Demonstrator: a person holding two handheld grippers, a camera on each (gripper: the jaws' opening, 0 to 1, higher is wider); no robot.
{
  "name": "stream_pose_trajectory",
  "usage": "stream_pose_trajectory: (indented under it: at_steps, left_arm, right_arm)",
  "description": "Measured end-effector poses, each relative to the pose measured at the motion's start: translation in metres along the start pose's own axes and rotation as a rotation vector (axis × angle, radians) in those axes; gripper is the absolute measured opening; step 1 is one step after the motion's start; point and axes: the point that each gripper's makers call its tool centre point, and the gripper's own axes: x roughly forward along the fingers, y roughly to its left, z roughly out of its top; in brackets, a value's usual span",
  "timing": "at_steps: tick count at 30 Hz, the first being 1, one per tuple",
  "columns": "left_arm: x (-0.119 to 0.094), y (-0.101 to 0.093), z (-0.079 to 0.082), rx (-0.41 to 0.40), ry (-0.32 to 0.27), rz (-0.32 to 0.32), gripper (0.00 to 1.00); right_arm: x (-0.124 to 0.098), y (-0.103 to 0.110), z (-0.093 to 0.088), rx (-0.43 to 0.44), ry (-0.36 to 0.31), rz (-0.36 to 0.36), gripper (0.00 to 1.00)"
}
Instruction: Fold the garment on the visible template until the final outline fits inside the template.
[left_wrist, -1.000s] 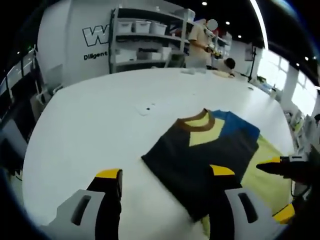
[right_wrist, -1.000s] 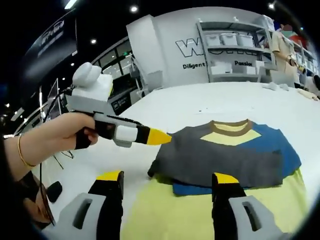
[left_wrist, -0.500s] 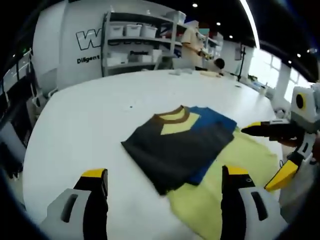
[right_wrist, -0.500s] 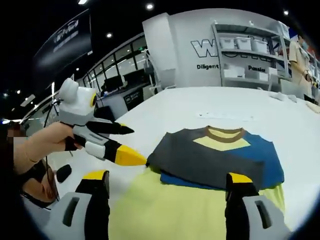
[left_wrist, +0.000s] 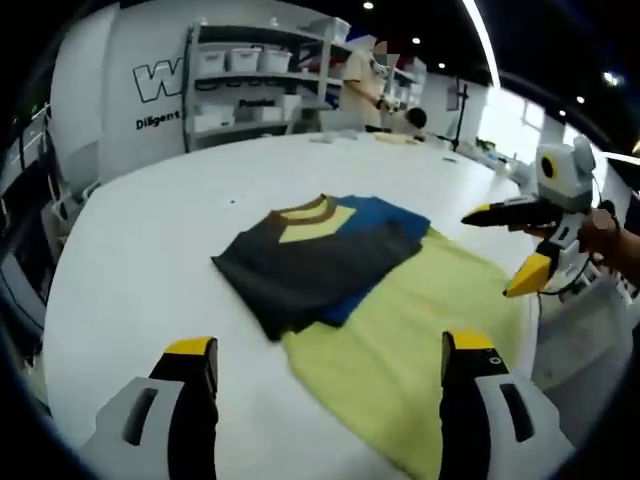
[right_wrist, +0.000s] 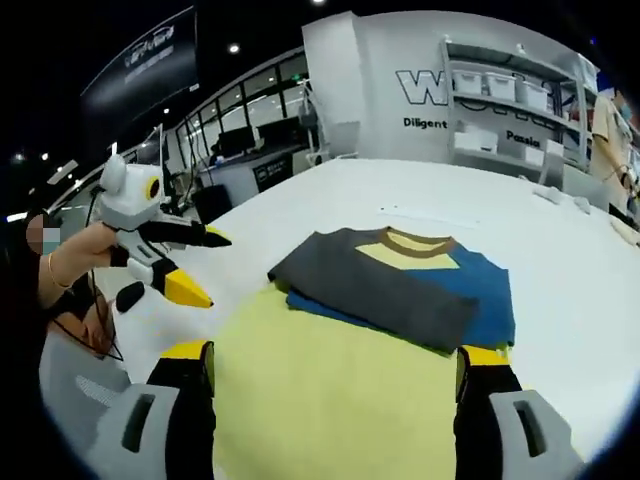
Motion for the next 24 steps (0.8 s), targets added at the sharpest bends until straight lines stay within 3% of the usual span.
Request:
stream_pose_trajectory:
  at_steps: [3, 7, 14, 19, 24]
  left_arm:
    - [-0.008, -0.010, -0.007, 0.012, 0.007, -0.003, 0.91]
    - [-0.017, -0.002, -0.021, 0.024, 0.040, 0.066, 0.87]
    - [-0.028, -0.017, -0.041, -0.015, 0.077, 0.041, 0.81]
    - [-0.035, -0.037, -0.063, -0.063, 0.133, 0.001, 0.73]
    - [-0.040, -0.047, -0.079, -0.090, 0.153, 0.015, 0.70]
  right_arm:
    - [-0.012, -0.013, -0.012, 0.012, 0.019, -0.013, 0.99]
    - [-0.027, -0.023, -0.022, 0.009, 0.046, 0.000, 0.99]
    - [-0.047, -0.032, -0.041, -0.008, 0.094, 0.038, 0.99]
    - [-0.056, -0.039, -0.063, -0.004, 0.137, 0.031, 0.98]
    - [-0.066, -0.049, -0.083, 0.028, 0.163, 0.011, 0.94]
